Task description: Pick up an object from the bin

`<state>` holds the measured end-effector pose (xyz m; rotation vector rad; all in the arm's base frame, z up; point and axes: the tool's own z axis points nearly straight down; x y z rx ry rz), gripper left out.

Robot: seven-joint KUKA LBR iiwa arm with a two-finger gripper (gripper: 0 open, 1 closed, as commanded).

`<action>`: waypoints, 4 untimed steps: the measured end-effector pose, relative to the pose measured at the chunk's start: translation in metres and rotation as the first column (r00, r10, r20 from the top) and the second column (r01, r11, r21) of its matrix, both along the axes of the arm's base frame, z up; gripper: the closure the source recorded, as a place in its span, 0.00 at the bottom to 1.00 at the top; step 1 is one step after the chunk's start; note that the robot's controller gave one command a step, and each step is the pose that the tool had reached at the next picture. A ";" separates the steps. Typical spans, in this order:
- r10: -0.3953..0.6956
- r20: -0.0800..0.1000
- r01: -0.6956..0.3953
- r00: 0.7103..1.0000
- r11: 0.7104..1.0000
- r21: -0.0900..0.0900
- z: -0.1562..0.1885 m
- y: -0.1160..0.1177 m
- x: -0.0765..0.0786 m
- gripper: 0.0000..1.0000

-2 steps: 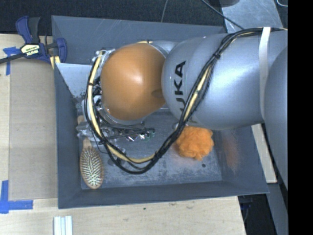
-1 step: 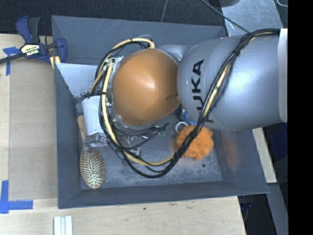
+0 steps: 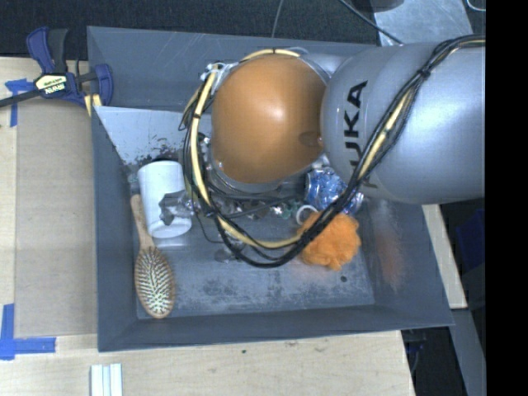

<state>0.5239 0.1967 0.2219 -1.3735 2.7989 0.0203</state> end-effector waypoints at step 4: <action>-0.374 -0.007 0.374 0.927 0.927 0.008 -0.101 -0.020 -0.013 0.00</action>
Offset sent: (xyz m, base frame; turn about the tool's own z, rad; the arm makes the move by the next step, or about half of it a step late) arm -0.0073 0.0403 0.0157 0.5332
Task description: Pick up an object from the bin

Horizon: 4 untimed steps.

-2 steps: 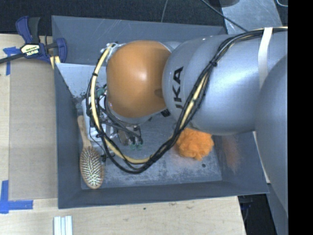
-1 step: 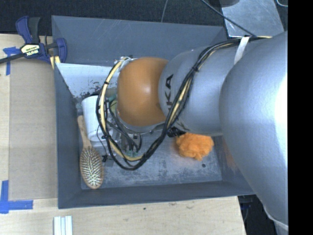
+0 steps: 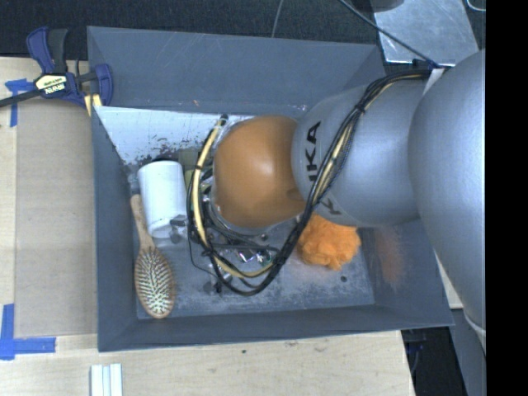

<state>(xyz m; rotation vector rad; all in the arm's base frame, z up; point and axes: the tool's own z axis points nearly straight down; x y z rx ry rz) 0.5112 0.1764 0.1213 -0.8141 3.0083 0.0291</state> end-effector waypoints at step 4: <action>-0.149 0.014 0.149 0.989 0.989 0.011 -0.017 -0.032 0.081 1.00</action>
Offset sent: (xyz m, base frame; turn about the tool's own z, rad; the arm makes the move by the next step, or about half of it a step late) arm 0.0752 -0.0222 0.0561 0.0087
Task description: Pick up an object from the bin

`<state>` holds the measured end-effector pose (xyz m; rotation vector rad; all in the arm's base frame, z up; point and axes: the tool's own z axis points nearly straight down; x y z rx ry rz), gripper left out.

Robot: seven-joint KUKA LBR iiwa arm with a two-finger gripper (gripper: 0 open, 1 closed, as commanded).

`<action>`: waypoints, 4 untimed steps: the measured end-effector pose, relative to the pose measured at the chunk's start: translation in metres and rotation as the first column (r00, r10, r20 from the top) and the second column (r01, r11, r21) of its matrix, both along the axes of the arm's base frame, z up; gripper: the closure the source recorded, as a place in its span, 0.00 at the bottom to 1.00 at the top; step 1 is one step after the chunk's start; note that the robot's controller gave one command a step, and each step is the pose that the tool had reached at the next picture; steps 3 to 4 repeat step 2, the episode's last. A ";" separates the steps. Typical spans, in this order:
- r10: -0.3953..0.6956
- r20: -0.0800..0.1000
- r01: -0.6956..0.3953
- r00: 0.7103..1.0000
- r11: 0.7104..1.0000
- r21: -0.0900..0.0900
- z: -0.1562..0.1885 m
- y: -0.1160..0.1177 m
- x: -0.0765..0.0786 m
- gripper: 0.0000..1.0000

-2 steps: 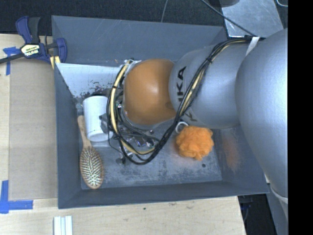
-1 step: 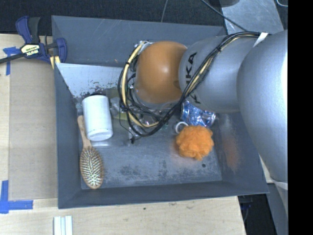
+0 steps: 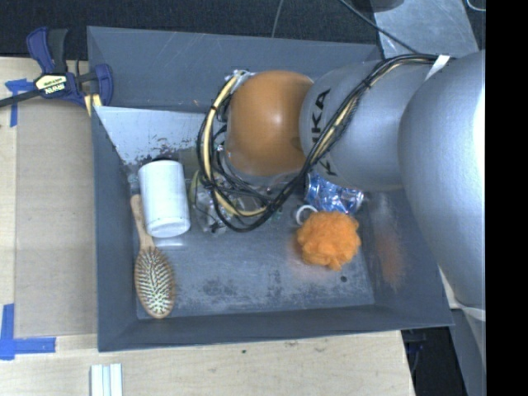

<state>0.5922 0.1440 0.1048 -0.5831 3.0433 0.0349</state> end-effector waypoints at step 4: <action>-0.082 -0.012 0.082 0.997 0.997 0.001 -0.032 0.063 -0.105 0.00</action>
Offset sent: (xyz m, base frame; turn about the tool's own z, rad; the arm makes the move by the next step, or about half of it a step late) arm 0.0000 0.0000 0.0000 0.0000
